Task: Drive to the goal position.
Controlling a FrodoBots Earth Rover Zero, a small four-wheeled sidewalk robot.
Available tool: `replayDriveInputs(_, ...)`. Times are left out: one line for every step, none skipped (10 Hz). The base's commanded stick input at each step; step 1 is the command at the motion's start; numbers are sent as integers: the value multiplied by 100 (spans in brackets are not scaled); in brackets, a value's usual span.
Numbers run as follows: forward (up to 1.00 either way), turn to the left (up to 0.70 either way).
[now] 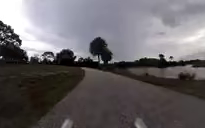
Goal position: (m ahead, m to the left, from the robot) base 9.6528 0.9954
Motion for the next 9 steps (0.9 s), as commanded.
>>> replayDriveInputs(100,40)
replayDriveInputs(100,40)
replayDriveInputs(100,40)
replayDriveInputs(100,40)
replayDriveInputs(100,40)
replayDriveInputs(100,36)
replayDriveInputs(100,17)
replayDriveInputs(100,0)
replayDriveInputs(100,0)
